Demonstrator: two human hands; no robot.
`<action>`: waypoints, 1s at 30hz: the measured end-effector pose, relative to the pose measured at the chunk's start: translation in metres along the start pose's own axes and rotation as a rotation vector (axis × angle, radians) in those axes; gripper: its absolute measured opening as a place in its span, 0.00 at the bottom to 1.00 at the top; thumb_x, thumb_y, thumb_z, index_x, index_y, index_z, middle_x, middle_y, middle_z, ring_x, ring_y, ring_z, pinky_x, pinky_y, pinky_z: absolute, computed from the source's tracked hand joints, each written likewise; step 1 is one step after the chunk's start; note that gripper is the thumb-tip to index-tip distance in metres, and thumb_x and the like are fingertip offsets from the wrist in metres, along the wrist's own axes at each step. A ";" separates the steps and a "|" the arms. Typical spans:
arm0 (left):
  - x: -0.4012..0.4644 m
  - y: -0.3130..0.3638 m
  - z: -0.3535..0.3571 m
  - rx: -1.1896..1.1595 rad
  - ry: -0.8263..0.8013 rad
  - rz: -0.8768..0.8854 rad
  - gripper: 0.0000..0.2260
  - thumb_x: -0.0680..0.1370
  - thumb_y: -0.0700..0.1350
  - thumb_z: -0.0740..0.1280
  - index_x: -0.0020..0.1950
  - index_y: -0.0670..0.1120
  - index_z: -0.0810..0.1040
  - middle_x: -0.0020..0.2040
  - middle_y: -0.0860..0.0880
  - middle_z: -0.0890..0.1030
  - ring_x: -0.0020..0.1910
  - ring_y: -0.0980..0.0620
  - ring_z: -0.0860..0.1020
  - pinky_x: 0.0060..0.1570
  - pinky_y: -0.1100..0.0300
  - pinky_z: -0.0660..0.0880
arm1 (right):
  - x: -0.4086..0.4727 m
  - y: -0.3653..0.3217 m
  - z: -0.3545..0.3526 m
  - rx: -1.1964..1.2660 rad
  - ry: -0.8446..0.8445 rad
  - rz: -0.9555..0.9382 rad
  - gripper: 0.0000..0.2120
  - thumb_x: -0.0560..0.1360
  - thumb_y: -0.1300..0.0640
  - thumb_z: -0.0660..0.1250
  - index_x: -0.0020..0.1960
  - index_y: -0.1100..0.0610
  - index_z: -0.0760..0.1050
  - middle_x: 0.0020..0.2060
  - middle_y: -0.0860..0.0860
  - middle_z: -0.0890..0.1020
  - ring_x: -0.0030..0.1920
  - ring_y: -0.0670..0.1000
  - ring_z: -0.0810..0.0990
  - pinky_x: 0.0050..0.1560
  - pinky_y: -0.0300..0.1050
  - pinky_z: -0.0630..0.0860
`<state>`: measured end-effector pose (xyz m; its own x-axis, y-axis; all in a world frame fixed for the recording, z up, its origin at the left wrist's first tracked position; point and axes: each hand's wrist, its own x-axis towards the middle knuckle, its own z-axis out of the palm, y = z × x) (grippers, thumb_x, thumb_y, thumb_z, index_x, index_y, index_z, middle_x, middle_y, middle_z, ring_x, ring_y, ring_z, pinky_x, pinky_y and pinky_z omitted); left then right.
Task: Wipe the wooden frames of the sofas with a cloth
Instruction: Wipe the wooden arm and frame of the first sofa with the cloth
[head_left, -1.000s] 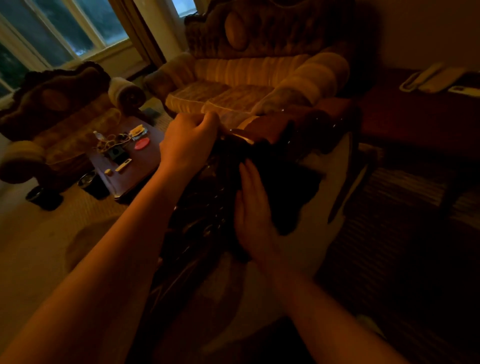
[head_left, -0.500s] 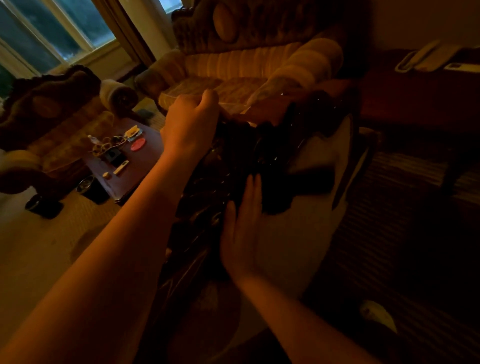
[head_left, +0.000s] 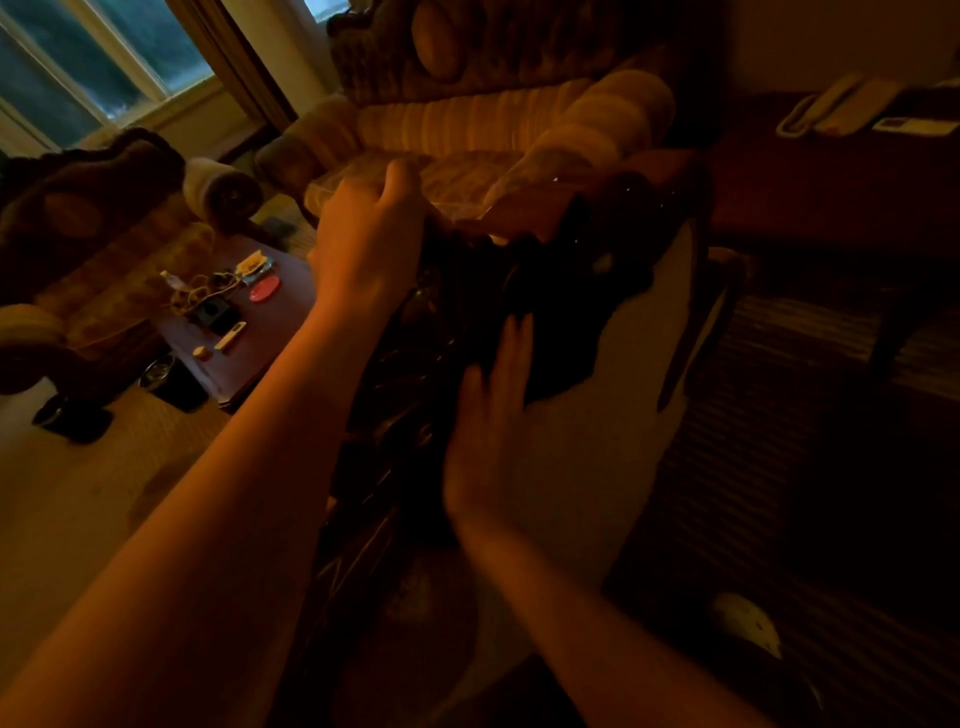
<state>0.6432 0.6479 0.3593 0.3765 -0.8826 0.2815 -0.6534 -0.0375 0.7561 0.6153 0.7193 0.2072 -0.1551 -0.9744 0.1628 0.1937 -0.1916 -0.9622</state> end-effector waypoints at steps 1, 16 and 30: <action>0.000 0.000 0.000 -0.013 -0.006 0.007 0.20 0.69 0.56 0.55 0.31 0.45 0.80 0.40 0.39 0.82 0.44 0.38 0.79 0.51 0.38 0.74 | -0.027 -0.007 0.002 -0.004 -0.068 -0.069 0.22 0.78 0.36 0.45 0.69 0.28 0.43 0.72 0.30 0.45 0.74 0.37 0.48 0.75 0.47 0.53; 0.001 -0.008 -0.002 -0.002 -0.038 0.019 0.23 0.72 0.58 0.52 0.28 0.50 0.79 0.40 0.43 0.83 0.45 0.43 0.80 0.56 0.41 0.73 | 0.009 0.003 0.002 -0.092 0.026 -0.246 0.24 0.81 0.43 0.45 0.76 0.45 0.49 0.74 0.39 0.52 0.75 0.45 0.53 0.74 0.55 0.51; 0.005 -0.005 -0.005 0.002 -0.044 0.000 0.21 0.69 0.59 0.53 0.28 0.49 0.78 0.36 0.48 0.81 0.46 0.42 0.80 0.57 0.41 0.73 | 0.035 -0.031 0.008 -0.140 0.003 -0.365 0.28 0.81 0.43 0.41 0.74 0.57 0.58 0.73 0.53 0.62 0.74 0.47 0.57 0.74 0.54 0.51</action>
<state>0.6514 0.6463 0.3594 0.3473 -0.9022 0.2556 -0.6551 -0.0384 0.7546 0.6114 0.6899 0.2450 -0.1917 -0.8447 0.4997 -0.0091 -0.5076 -0.8615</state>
